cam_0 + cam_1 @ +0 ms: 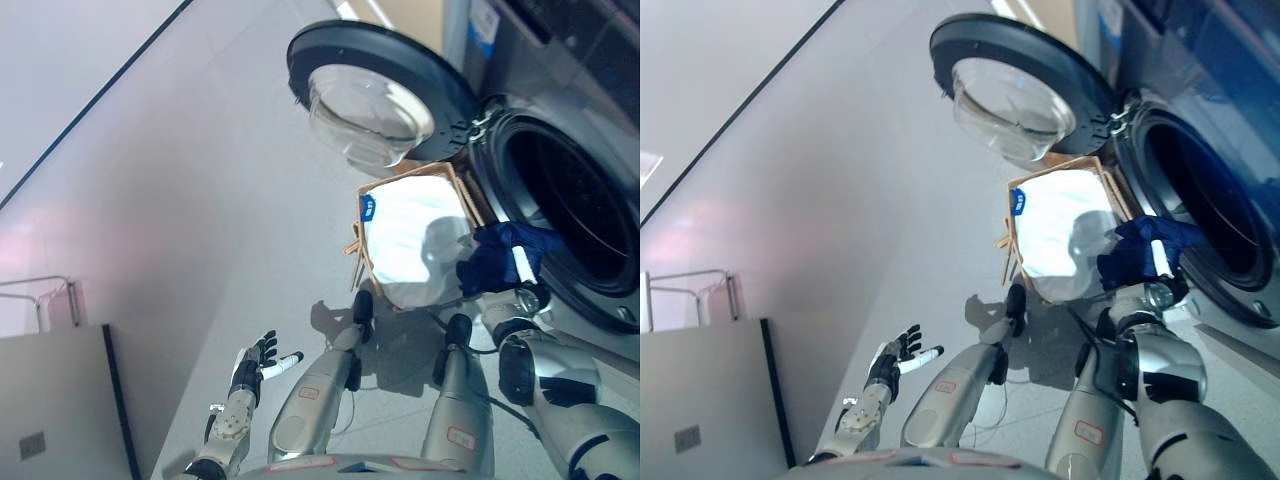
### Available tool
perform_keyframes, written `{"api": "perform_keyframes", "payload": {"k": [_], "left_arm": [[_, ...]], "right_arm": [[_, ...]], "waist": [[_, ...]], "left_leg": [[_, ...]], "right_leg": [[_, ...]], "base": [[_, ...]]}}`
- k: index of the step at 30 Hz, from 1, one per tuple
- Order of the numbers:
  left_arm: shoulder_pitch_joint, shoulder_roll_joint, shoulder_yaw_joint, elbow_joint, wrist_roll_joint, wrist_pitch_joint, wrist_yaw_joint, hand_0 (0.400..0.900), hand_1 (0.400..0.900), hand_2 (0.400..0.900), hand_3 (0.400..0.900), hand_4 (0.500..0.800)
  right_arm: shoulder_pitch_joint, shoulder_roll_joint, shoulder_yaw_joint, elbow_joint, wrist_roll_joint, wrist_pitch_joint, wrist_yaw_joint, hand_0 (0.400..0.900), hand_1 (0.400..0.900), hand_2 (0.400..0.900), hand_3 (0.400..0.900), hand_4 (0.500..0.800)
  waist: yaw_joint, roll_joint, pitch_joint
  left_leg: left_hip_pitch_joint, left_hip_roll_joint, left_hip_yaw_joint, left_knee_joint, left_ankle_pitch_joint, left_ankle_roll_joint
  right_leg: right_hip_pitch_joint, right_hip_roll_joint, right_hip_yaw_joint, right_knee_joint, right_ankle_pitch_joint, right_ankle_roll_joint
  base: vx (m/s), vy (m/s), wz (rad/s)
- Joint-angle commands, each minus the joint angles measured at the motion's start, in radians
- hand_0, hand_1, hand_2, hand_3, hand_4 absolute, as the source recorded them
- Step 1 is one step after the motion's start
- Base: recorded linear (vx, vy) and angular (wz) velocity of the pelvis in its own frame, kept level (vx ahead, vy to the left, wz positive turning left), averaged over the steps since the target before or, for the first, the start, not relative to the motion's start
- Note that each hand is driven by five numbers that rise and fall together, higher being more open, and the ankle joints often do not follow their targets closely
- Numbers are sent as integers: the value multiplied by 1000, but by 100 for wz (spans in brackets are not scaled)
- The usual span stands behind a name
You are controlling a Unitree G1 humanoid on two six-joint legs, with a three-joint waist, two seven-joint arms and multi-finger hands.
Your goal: Put the clothes in the basket into the washing machine.
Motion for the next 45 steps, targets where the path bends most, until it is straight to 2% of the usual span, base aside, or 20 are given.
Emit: {"api": "perform_keyframes", "payload": {"k": [1, 4, 10, 11, 14, 18, 23, 31, 41, 45], "left_arm": [[10, 16, 43, 107, -81, -24, -3, 900, 900, 900, 900, 800], [14, 20, 43, 114, -100, -31, -7, 900, 900, 900, 900, 800], [25, 42, 32, 93, -106, -40, -14, 900, 900, 900, 900, 800], [29, 44, 29, 88, -104, -40, -14, 900, 900, 900, 900, 800], [26, 46, 26, 86, -107, -39, -15, 900, 900, 900, 900, 800], [19, 46, 32, 87, -104, -38, -13, 900, 900, 900, 900, 800], [5, 38, 36, 94, -91, -36, -8, 900, 900, 900, 900, 800], [1, 9, 61, 119, -53, -17, -26, 900, 900, 900, 900, 800], [17, 3, 123, 182, 8, 1, -36, 900, 900, 900, 900, 800], [24, 7, 168, 218, 36, 6, -54, 900, 900, 900, 900, 800]], "right_arm": [[-59, -49, -2, -108, 29, -142, 29, 400, 400, 400, 400, 500], [-127, -67, 9, -166, 30, -179, 7, 400, 400, 400, 400, 500], [-294, -194, 30, -203, 44, -227, -10, 400, 400, 400, 400, 500], [-318, -216, 44, -193, 42, -225, -19, 900, 900, 900, 900, 800], [-355, -248, 66, -182, 37, -215, -18, 900, 900, 900, 900, 800], [-356, -245, 73, -170, 48, -210, 0, 900, 900, 900, 900, 800], [-305, -214, 52, -131, 51, -196, 10, 900, 900, 900, 900, 800], [-118, -135, 5, -28, 21, -123, 52, 900, 900, 900, 900, 800], [198, 43, 11, -16, -98, -63, 90, 900, 900, 900, 900, 800], [317, 73, 71, 18, -270, -3, 107, 900, 900, 900, 900, 800]], "waist": [[9, -13, -45], [13, -8, -64], [33, 8, -99], [35, 9, -100], [41, 12, -105], [43, 7, -110], [34, -3, -113], [26, -30, -138], [-20, -135, -179], [-38, -194, -206]], "left_leg": [[18, -63, -3, 41, -131, 26], [39, -63, -9, 11, -121, 23], [71, -61, -29, -53, -91, 12], [76, -60, -34, -58, -89, 11], [89, -60, -42, -70, -83, 9], [102, -57, -53, -89, -73, 6], [121, -50, -71, -107, -64, 2], [156, -49, -82, -92, -79, 9], [214, -28, -64, -76, -111, 13], [244, -20, -37, -80, -125, 15]], "right_leg": [[199, 37, -18, -341, 133, 7], [218, 37, -21, -367, 140, 10], [234, 37, -46, -376, 136, 15], [234, 36, -48, -371, 134, 14], [237, 36, -53, -362, 127, 12], [244, 40, -57, -361, 124, 12], [256, 40, -72, -342, 107, 8], [318, 38, -91, -363, 108, 9], [415, 58, -93, -453, 138, 15], [442, 69, -74, -494, 166, 22]], "base": [[34, 8, -7], [44, 6, 2], [45, -9, 13], [37, -14, 15], [41, -13, 7], [37, -16, 1], [32, -27, 11], [32, -10, 4], [18, -23, -7], [4, -15, -23]]}}
